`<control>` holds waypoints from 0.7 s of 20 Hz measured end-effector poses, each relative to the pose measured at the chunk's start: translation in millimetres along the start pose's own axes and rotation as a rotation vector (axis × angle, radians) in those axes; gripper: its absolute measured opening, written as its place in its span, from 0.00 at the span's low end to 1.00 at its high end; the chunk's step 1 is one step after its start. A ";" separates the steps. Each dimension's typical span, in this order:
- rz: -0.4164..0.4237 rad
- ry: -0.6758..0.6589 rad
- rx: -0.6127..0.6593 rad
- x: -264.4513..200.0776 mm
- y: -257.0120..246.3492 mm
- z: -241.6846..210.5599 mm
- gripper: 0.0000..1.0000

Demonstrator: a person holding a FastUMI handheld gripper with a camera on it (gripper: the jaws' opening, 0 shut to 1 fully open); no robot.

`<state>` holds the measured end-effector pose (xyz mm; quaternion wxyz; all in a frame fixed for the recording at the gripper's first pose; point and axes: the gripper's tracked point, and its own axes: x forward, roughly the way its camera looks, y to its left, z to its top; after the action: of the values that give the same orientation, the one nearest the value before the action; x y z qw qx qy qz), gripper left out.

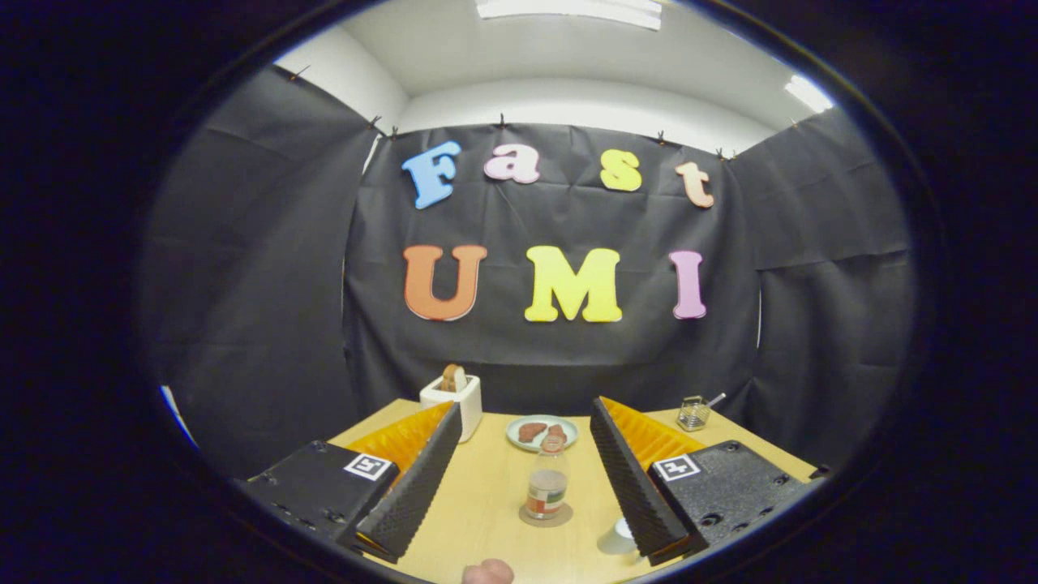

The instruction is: Take the bottle from table, then pour the juice into the cup, finally place the bottle on the coaster

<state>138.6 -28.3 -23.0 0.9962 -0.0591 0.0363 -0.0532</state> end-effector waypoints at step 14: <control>0.014 -0.078 0.075 -116.2 -3.6 55.9 1.00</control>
<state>27.4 -12.6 40.5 0.9987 -0.0236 -0.0044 -0.0452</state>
